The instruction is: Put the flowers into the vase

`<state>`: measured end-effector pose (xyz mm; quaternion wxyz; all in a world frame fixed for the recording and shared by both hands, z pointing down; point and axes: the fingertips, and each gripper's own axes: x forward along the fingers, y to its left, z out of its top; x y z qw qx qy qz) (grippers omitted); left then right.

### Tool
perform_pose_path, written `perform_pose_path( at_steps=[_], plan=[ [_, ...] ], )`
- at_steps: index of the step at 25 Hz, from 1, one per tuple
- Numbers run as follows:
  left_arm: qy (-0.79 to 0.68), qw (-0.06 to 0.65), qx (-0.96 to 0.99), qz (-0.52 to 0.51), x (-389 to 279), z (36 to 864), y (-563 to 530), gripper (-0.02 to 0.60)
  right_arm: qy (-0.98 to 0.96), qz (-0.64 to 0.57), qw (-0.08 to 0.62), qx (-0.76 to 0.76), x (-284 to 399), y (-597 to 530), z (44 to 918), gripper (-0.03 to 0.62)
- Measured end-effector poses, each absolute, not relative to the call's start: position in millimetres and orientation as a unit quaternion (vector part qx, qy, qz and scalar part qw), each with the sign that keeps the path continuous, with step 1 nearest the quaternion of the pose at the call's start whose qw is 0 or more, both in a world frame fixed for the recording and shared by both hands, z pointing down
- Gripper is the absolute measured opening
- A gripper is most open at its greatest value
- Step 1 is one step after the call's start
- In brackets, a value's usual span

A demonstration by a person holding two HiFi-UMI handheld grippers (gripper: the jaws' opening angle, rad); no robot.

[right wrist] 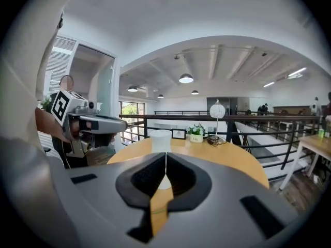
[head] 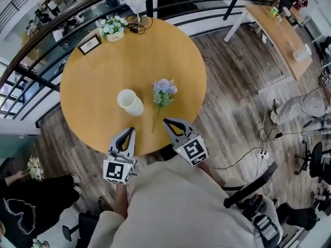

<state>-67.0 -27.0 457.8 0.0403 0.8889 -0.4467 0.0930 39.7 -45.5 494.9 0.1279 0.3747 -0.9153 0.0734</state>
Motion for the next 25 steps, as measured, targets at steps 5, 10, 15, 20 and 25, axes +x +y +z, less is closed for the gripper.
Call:
perform_pose_path(
  at_steps=[5,10,15,20,25],
  plan=[
    [-0.485,0.044,0.868,0.102,-74.9,456.6,-36.6,0.008,-0.924,0.110,0.151,0.334,42.7,-75.5,518.0,0.009],
    [-0.503,0.060,0.856,0.104,-90.3,459.8,-43.2,0.006,-0.915,0.160,0.197,0.314,35.8,-91.6,556.1,0.106],
    [-0.501,0.065,0.857,0.101,-102.7,459.4,-53.5,0.008,-0.868,0.270,0.206,0.363,44.4,-110.3,601.9,0.258],
    [-0.496,0.074,0.858,0.109,-112.2,465.9,-55.6,0.006,-0.769,0.411,0.219,0.438,73.9,-118.8,677.4,0.266],
    [-0.503,0.077,0.854,0.107,-128.4,465.7,-53.4,0.008,-0.694,0.525,0.161,0.465,74.8,-133.2,707.1,0.326]
  ],
)
